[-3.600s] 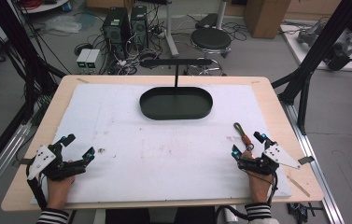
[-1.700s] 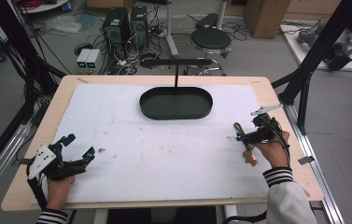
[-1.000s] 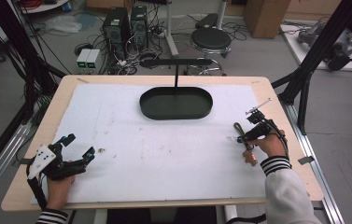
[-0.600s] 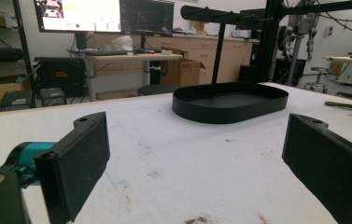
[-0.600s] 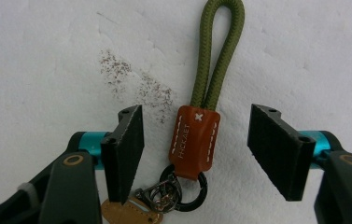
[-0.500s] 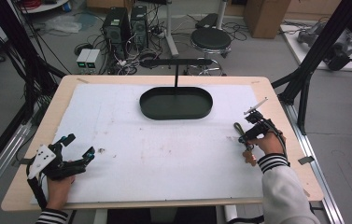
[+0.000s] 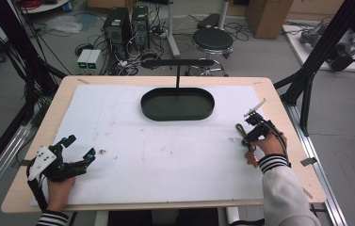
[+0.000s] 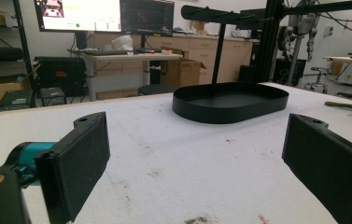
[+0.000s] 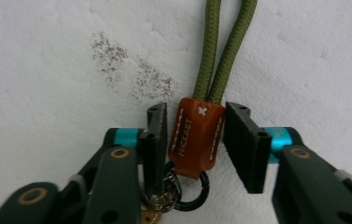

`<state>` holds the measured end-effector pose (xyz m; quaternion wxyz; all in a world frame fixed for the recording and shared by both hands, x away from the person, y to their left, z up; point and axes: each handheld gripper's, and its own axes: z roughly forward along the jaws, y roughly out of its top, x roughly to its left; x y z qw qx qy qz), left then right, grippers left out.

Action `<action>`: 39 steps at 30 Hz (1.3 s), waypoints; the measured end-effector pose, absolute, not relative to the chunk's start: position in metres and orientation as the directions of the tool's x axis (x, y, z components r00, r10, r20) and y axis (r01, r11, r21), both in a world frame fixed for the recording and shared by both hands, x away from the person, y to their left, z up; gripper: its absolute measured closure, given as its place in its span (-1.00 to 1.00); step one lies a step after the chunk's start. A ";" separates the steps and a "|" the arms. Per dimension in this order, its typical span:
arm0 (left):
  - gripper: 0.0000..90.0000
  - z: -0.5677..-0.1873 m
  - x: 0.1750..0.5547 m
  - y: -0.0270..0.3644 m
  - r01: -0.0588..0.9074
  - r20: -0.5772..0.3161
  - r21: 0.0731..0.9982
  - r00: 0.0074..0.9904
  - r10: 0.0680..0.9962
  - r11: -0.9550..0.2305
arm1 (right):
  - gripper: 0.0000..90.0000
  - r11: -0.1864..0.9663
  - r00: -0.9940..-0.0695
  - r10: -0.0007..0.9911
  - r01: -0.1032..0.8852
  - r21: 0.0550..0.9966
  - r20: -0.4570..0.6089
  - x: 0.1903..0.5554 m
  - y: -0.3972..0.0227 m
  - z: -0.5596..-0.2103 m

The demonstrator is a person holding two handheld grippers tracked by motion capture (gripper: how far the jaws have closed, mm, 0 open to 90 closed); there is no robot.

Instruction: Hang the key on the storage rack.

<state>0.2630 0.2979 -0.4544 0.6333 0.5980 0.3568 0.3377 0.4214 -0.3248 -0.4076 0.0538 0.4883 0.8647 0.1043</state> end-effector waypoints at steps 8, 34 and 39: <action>-0.82 -0.454 0.263 0.298 -0.001 -0.049 0.998 0.518 0.854 0.058 | 0.64 0.528 -0.534 0.845 0.818 0.228 -0.041 0.421 -0.320 -0.405; -0.82 -0.454 0.263 0.298 0.000 -0.048 0.998 0.518 0.854 0.057 | 0.65 0.565 -0.629 0.768 0.579 0.587 -0.118 0.422 -0.297 -0.350; -0.82 -0.454 0.263 0.298 -0.001 -0.046 0.999 0.518 0.854 0.054 | 0.65 0.547 -0.628 0.767 0.529 0.649 -0.135 0.426 -0.292 -0.343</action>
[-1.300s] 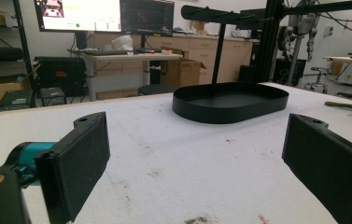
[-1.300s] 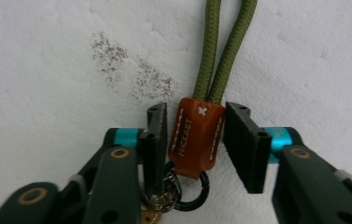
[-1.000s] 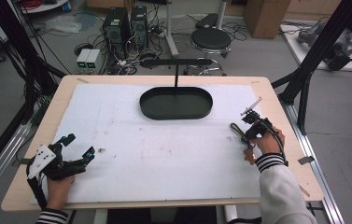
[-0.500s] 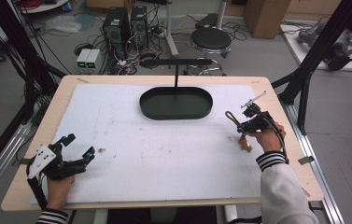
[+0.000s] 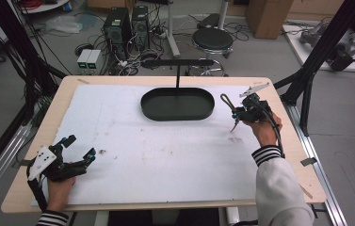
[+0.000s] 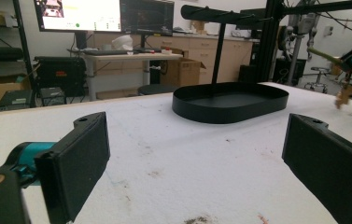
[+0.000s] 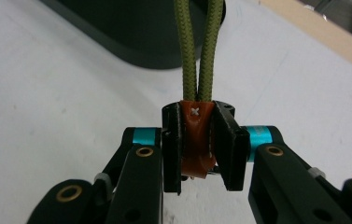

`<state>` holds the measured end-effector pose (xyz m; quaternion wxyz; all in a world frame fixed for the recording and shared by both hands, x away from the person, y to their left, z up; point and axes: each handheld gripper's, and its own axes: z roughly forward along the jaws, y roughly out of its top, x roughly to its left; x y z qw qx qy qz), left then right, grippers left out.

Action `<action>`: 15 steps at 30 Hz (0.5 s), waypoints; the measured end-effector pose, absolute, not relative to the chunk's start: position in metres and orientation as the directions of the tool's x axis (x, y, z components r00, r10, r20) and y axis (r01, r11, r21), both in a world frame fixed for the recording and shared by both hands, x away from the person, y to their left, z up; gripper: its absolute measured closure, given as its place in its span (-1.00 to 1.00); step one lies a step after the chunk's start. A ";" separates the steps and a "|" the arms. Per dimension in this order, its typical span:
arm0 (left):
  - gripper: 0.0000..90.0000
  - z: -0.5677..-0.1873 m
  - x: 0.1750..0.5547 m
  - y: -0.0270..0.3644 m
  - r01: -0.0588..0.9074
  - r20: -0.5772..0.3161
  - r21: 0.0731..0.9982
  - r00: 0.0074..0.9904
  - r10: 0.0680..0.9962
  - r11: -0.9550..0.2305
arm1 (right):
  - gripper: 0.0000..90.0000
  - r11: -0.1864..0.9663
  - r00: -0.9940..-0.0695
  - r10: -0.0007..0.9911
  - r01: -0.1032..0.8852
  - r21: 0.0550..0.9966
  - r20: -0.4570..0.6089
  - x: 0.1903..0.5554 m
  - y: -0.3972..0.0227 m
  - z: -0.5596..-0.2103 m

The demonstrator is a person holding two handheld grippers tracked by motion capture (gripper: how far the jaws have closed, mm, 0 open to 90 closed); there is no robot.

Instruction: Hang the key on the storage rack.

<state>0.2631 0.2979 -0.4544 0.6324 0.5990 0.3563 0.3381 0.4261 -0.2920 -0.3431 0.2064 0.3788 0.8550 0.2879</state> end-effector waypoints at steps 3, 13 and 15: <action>-0.82 -0.454 0.263 0.298 0.001 -0.049 0.998 0.518 0.854 0.057 | 0.65 0.535 -0.627 0.766 0.498 0.682 -0.142 0.429 -0.289 -0.338; -0.82 -0.454 0.263 0.298 -0.006 -0.038 0.999 0.520 0.853 0.048 | 0.65 0.470 -0.583 0.798 0.445 0.762 -0.151 0.445 -0.279 -0.320; -0.82 -0.454 0.263 0.298 -0.006 -0.038 0.999 0.519 0.854 0.048 | 0.65 0.459 -0.579 0.800 0.421 0.782 -0.158 0.448 -0.276 -0.316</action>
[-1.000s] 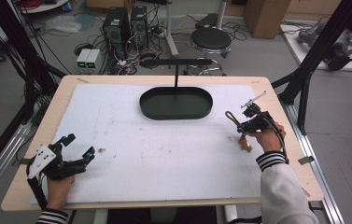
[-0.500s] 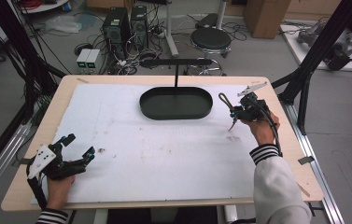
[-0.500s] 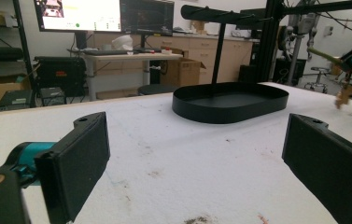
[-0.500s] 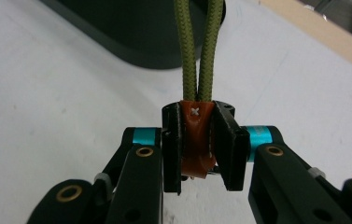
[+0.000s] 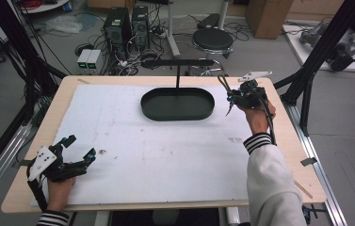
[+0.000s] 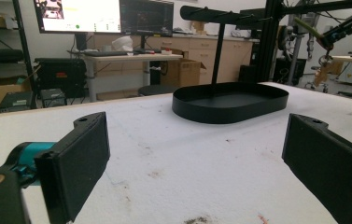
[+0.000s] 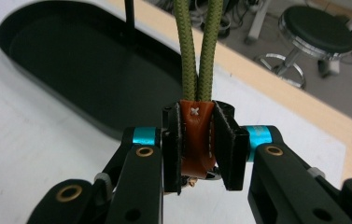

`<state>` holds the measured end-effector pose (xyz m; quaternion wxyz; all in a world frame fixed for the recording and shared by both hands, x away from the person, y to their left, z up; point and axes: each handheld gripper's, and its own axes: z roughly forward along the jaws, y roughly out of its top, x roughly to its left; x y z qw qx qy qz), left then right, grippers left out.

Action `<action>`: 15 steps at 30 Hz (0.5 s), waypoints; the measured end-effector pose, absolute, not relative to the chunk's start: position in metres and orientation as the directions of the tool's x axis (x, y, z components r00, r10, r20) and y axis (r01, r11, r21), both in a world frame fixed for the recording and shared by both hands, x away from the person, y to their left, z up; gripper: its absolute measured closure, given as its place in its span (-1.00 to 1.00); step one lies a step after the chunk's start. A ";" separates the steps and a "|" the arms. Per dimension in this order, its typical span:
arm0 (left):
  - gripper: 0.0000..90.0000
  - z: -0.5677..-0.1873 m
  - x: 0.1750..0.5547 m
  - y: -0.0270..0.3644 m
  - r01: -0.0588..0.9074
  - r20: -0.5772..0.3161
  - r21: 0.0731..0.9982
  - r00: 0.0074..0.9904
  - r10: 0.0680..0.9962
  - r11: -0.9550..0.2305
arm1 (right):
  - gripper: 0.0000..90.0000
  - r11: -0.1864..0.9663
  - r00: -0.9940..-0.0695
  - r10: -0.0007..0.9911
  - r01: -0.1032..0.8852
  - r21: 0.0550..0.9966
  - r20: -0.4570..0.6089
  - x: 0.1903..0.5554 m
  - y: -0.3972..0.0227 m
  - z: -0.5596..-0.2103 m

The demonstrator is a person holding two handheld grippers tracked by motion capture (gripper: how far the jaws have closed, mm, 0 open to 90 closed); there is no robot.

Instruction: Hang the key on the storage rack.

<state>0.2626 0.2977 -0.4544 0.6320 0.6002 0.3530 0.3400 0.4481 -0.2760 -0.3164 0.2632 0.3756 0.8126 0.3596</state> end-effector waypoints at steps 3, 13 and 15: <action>-0.82 -0.454 0.263 0.297 -0.007 -0.038 0.999 0.519 0.854 0.048 | 0.65 0.452 -0.571 0.803 0.395 0.800 -0.172 0.451 -0.271 -0.313; -0.82 -0.454 0.263 0.298 -0.004 -0.039 0.999 0.519 0.854 0.048 | 0.65 0.413 -0.550 0.814 0.321 0.852 -0.187 0.463 -0.253 -0.313; -0.82 -0.454 0.263 0.298 -0.004 -0.040 0.999 0.519 0.854 0.049 | 0.65 0.412 -0.551 0.812 0.309 0.857 -0.192 0.466 -0.249 -0.313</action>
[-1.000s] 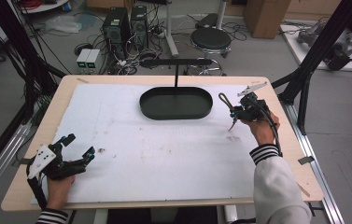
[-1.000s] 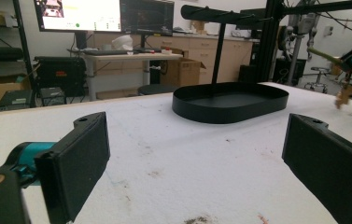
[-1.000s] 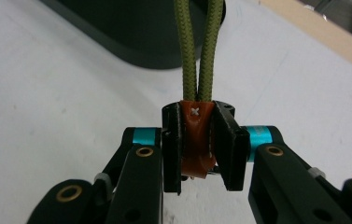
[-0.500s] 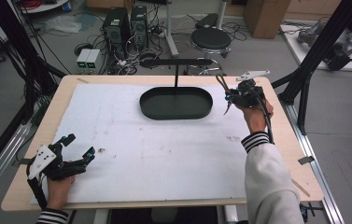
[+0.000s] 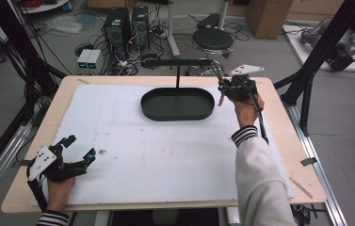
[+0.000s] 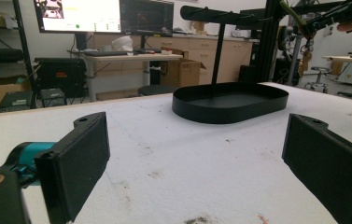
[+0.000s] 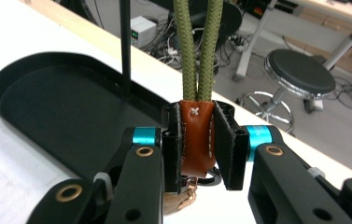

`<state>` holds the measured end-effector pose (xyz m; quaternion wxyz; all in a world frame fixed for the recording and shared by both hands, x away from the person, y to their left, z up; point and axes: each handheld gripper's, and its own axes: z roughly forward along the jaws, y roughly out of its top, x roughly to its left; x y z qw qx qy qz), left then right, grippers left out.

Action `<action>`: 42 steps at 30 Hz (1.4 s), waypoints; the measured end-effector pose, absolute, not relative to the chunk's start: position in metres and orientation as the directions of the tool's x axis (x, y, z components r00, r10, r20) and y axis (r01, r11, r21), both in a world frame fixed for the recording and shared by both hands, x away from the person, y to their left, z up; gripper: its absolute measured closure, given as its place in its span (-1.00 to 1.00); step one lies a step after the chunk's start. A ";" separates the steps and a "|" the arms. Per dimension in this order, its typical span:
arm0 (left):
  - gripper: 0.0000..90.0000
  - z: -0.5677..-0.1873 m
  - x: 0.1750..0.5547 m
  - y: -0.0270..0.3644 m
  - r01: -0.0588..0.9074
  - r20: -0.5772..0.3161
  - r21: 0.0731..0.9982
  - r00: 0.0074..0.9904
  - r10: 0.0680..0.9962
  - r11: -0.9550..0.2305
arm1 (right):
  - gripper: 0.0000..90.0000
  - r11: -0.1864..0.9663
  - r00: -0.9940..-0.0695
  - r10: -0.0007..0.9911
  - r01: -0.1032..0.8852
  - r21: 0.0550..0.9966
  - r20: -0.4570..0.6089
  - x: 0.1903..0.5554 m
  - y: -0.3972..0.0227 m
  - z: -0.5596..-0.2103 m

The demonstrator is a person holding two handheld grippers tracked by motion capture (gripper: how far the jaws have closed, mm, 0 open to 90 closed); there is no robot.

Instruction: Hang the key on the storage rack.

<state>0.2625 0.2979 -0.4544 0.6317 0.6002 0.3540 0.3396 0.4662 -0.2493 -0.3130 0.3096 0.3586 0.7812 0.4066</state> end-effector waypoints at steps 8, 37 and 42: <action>-0.82 -0.454 0.263 0.298 -0.004 -0.042 0.999 0.519 0.854 0.051 | 0.65 0.406 -0.552 0.814 0.314 0.858 -0.183 0.479 -0.238 -0.318; -0.82 -0.454 0.263 0.298 -0.005 -0.038 0.999 0.520 0.854 0.047 | 0.65 0.376 -0.480 0.858 0.349 0.859 -0.180 0.502 -0.225 -0.345; -0.82 -0.454 0.263 0.297 -0.005 -0.038 0.999 0.519 0.854 0.047 | 0.64 0.363 -0.477 0.863 0.354 0.862 -0.167 0.507 -0.225 -0.351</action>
